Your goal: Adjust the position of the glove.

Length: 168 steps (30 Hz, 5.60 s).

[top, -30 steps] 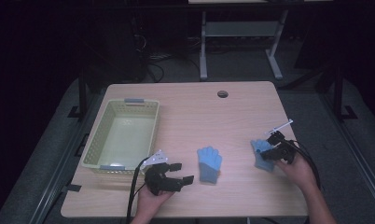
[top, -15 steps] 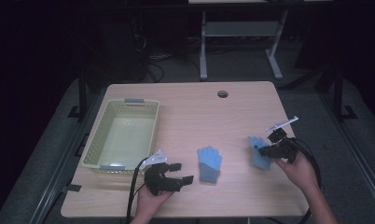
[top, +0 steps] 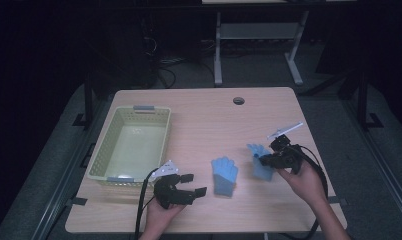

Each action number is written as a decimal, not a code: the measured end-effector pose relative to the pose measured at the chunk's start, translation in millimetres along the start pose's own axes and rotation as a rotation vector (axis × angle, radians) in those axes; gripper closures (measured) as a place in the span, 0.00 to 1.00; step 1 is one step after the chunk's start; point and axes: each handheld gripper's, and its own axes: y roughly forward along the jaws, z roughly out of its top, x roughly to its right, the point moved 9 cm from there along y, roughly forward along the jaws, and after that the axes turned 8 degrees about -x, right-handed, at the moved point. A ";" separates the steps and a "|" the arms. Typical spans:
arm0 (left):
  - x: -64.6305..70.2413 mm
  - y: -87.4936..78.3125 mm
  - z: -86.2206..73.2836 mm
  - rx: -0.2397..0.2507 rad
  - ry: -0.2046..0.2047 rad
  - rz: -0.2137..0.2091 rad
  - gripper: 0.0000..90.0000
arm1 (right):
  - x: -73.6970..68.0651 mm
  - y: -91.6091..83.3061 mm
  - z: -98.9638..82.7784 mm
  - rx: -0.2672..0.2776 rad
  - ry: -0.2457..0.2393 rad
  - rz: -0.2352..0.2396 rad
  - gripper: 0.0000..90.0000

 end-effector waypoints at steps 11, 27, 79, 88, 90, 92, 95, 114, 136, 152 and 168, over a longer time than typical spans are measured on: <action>-1.8 -1.2 -0.4 -0.002 0.005 0.007 0.23 | -38.6 14.4 18.5 -0.008 -0.074 0.037 0.91; -2.6 -5.0 2.0 0.018 0.009 0.010 0.23 | -78.6 46.4 32.0 -0.039 -0.098 0.088 0.90; 3.5 3.3 -1.9 -0.020 -0.039 -0.042 0.29 | -81.2 74.2 29.7 0.018 0.012 0.161 0.70; 7.3 11.9 6.2 -0.051 -0.109 -0.087 0.30 | -70.4 59.4 13.9 0.092 0.121 0.245 0.51; 7.4 16.9 8.6 -0.050 -0.141 -0.097 0.30 | -67.7 57.6 10.7 0.116 0.154 0.262 0.49; 5.7 21.3 10.8 -0.047 -0.171 -0.095 0.30 | -65.8 57.5 7.3 0.131 0.170 0.276 0.47; 3.1 25.7 12.6 -0.048 -0.215 -0.097 0.29 | -62.5 59.4 0.5 0.149 0.201 0.292 0.47; -0.5 57.4 15.9 -0.097 -0.372 -0.106 0.37 | -53.1 71.7 -14.5 0.186 0.362 0.385 0.45; -3.9 65.9 9.6 -0.132 -0.372 -0.092 0.58 | -61.7 86.2 -15.0 0.174 0.369 0.362 0.63; -4.8 73.0 9.1 -0.149 -0.387 -0.159 0.76 | -69.7 92.2 -13.6 0.178 0.380 0.376 0.81; -5.5 68.6 13.9 -0.126 -0.381 -0.196 0.83 | -71.1 85.0 -11.2 0.209 0.375 0.434 0.88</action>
